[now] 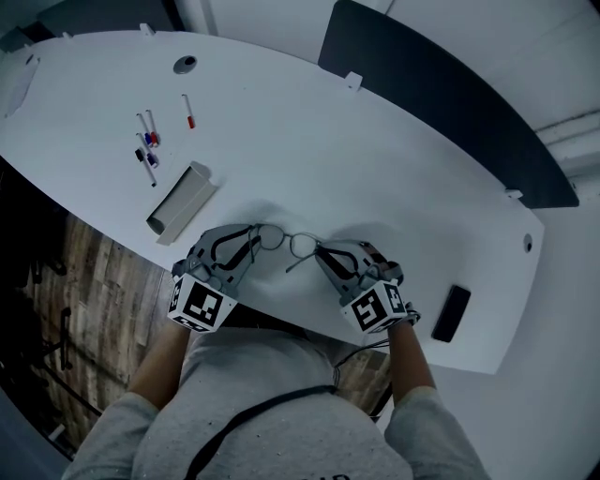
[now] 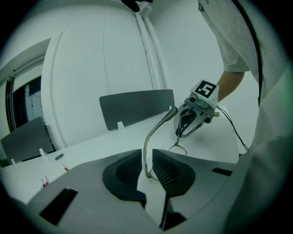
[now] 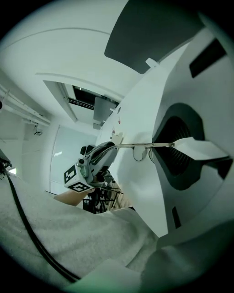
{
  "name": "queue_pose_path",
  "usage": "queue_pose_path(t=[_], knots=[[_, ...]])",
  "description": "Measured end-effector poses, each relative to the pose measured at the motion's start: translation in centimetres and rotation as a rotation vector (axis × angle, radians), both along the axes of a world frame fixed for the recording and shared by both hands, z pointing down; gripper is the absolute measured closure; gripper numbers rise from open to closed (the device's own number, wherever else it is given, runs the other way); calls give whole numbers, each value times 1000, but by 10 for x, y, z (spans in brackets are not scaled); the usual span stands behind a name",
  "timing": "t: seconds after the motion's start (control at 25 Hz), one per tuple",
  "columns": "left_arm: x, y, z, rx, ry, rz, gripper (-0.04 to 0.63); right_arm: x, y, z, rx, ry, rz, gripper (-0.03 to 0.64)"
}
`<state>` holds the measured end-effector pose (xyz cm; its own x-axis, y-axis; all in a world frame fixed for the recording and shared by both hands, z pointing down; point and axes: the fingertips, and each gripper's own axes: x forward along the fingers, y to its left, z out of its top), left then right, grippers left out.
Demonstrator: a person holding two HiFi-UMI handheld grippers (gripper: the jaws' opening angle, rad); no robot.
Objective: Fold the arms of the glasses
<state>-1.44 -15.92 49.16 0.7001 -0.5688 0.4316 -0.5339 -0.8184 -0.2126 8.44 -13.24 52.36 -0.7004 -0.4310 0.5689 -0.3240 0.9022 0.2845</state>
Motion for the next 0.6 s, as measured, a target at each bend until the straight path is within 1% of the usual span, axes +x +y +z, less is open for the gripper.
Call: queue_pose_path(t=[0.04, 0.12, 0.2, 0.28, 0.32, 0.36, 0.4, 0.52, 0.6], knots=[[-2, -2, -1, 5, 6, -7, 541, -1, -3, 0, -6, -4, 7, 580], [-8, -4, -2, 2, 24, -19, 563, -4, -8, 2, -12, -6, 20, 580], [-13, -5, -2, -3, 35, -23, 565, -7, -15, 3, -14, -6, 47, 580], [-18, -7, -1, -6, 34, -33, 566, -9, -23, 3, -14, -18, 106, 580], [-21, -9, -1, -8, 34, -42, 566, -8, -26, 3, -17, -30, 140, 572], [-24, -10, 1, -13, 37, -52, 566, -8, -28, 2, -23, -44, 172, 549], [-27, -11, 2, -21, 41, -63, 566, -7, -30, 0, -28, -59, 201, 506], [-35, -13, 1, -45, 62, -82, 566, -10, -29, -17, -17, -116, 265, 499], [-38, -12, -2, -54, 77, -87, 566, -17, -24, -28, 8, -129, 273, 499]])
